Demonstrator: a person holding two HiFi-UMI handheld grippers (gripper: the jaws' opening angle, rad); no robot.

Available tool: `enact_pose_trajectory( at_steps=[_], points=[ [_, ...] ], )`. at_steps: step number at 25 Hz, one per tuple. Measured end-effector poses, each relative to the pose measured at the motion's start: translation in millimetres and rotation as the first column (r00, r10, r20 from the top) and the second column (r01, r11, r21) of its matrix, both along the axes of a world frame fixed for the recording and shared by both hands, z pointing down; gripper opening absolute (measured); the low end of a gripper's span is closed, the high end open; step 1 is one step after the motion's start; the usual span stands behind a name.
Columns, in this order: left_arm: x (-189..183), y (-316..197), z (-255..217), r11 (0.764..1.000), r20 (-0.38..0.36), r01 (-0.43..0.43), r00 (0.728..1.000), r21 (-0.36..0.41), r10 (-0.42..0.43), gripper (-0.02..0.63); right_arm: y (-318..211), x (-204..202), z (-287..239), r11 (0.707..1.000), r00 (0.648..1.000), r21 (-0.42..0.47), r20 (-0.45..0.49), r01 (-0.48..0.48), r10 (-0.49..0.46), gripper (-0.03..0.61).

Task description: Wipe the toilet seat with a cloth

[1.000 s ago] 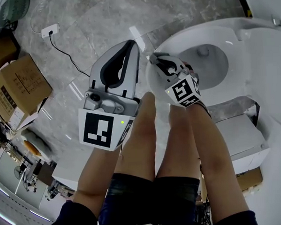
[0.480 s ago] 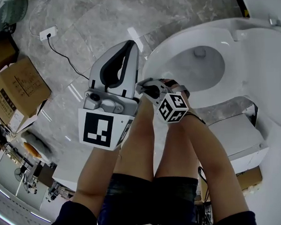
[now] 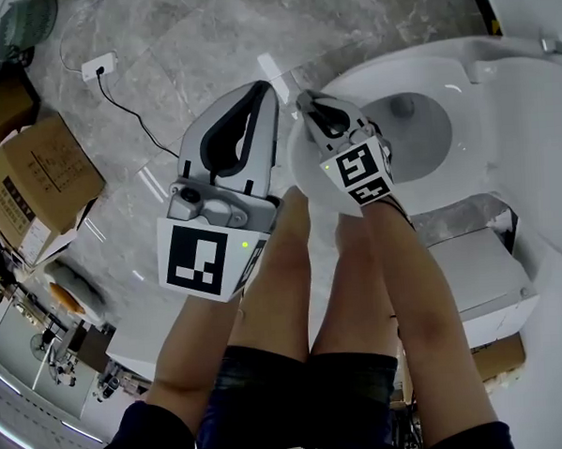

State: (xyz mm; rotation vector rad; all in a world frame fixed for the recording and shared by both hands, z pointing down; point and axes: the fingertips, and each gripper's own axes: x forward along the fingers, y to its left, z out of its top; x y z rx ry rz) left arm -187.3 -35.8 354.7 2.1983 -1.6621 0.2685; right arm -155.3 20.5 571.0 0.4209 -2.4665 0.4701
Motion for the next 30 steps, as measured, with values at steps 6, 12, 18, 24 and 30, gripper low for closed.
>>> enact_pose_trajectory(
  at_steps=[6, 12, 18, 24, 30],
  points=[
    [-2.9, -3.9, -3.3, 1.0, -0.006, -0.002, 1.0, 0.004, 0.002, 0.018, 75.4, -7.7, -1.5, 0.946, 0.945, 0.001, -0.029, 0.325, -0.325, 0.055],
    [1.2, -6.5, -3.4, 1.0, -0.002, -0.014, 1.0, 0.006, 0.014, 0.018, 143.8, 2.1, 1.2, 0.833, 0.833, 0.011, -0.033, 0.553, -0.553, 0.055],
    [-0.4, -7.8, -3.7, 1.0, -0.004, -0.007, 1.0, 0.005, 0.007, 0.018, 82.4, 23.8, 9.3, 0.911, 0.913, 0.066, -0.05, 0.407, -0.404, 0.055],
    [2.9, -9.6, 1.1, 1.0, 0.004, -0.016, 1.0, -0.004, 0.016, 0.018, 11.0, 72.6, 24.7, 0.977, 0.972, 0.099, -0.155, 0.191, -0.175, 0.055],
    [13.1, -16.2, 0.5, 0.999, 0.002, -0.032, 0.999, -0.005, 0.032, 0.018, 11.6, 71.8, 24.1, 0.989, 0.979, 0.063, -0.161, 0.138, -0.126, 0.057]
  ],
)
